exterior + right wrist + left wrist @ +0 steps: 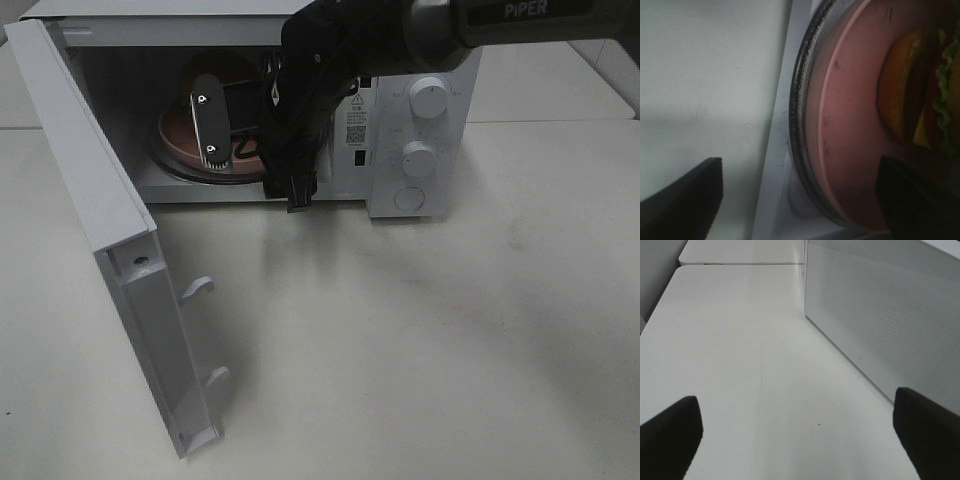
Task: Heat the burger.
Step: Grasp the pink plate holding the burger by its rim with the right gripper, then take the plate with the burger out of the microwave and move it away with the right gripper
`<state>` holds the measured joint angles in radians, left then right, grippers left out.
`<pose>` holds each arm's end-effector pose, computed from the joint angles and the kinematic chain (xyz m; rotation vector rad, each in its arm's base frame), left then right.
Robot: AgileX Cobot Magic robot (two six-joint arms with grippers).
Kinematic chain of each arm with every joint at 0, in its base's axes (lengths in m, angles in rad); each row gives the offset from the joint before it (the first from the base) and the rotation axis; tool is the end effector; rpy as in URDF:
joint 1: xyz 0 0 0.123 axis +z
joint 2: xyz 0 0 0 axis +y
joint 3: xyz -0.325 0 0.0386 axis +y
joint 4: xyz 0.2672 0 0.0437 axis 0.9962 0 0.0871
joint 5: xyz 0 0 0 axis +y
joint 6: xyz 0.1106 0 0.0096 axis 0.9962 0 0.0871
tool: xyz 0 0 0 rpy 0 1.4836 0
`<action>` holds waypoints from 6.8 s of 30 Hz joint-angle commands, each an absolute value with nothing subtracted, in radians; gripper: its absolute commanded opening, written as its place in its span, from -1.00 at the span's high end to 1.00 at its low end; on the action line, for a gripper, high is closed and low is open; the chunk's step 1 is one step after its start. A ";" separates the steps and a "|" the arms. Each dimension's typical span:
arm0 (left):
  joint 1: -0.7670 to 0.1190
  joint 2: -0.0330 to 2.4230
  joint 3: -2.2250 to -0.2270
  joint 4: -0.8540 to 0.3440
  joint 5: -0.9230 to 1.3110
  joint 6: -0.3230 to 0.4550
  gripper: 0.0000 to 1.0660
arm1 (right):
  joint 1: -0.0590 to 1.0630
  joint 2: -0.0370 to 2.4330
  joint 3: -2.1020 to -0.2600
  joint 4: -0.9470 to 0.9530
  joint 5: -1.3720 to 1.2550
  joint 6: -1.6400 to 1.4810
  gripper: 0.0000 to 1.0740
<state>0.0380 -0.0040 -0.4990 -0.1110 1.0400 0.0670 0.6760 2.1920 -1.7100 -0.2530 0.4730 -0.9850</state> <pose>-0.0121 -0.0111 0.2796 0.0332 2.0160 -0.0656 0.4369 0.3342 0.1964 -1.9560 1.4826 -0.3781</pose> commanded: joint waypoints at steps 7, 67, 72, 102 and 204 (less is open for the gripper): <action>0.039 -0.025 -0.496 -0.112 1.039 0.070 -0.84 | 0.676 2.308 -1.848 -0.266 0.507 -0.918 -0.47; 0.039 -0.025 -0.496 -0.112 1.039 0.069 -0.84 | 0.667 2.360 -1.937 -0.250 0.608 -1.077 1.00; 0.039 -0.025 -0.496 -0.112 1.039 0.069 -0.84 | 0.672 2.330 -1.895 -0.251 0.601 -1.089 1.00; 0.039 -0.025 -0.496 -0.112 1.039 0.069 -0.84 | 0.676 2.116 -1.530 -0.220 0.200 -1.282 0.99; 0.039 -0.025 -0.496 -0.112 1.039 0.069 -0.84 | 0.655 0.913 -0.438 -0.209 0.317 -1.258 0.93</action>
<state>0.0380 -0.0040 -0.4990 -0.1110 1.0400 0.0670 0.6600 0.9310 -0.4310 -0.1940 0.3620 -1.2670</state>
